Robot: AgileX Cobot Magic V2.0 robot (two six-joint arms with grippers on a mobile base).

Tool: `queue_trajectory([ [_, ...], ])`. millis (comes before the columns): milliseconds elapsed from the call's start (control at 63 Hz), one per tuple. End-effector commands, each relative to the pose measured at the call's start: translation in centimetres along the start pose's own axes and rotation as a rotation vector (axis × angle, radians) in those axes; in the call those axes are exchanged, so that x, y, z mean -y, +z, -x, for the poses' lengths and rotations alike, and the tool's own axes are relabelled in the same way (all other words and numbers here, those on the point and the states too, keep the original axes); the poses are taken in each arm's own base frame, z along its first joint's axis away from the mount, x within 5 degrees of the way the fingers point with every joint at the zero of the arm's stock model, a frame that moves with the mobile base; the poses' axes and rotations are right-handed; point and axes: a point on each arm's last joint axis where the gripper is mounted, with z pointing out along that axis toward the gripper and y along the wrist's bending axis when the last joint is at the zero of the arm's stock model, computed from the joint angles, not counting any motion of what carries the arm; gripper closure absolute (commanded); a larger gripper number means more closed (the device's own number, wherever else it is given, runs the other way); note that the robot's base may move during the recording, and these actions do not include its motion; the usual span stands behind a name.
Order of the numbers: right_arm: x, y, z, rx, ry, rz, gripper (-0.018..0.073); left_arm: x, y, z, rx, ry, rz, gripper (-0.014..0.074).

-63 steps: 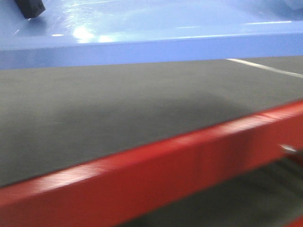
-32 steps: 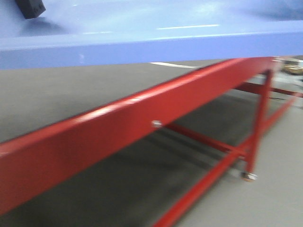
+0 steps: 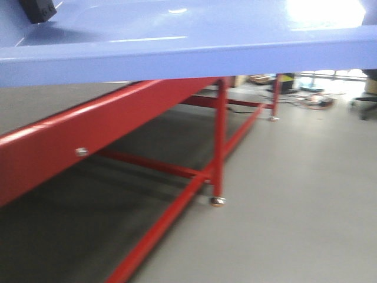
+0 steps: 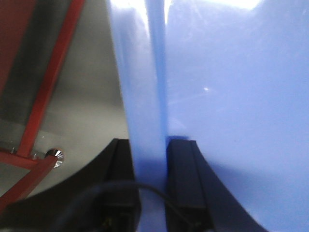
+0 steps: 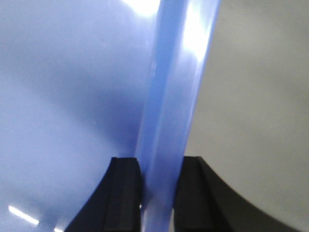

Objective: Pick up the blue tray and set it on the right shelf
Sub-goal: 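Hold the tray with both grippers while driving past the red table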

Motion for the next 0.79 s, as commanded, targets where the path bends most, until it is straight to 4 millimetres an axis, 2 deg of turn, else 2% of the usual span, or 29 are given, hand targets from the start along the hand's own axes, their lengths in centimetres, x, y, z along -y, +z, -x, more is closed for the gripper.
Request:
queue_trajectory([
  [0,-0.25,-1.87,1.01,0.144,-0.014,0.070,0.0505,0.05,-1.24,-1.12,-0.071,0.051,0.009,0.0645],
  [778,-0.25,-1.87,1.01,0.144,-0.014,0.070,0.0505,0.05,-1.24,-1.12,-0.071,0.051,0.009,0.0645],
])
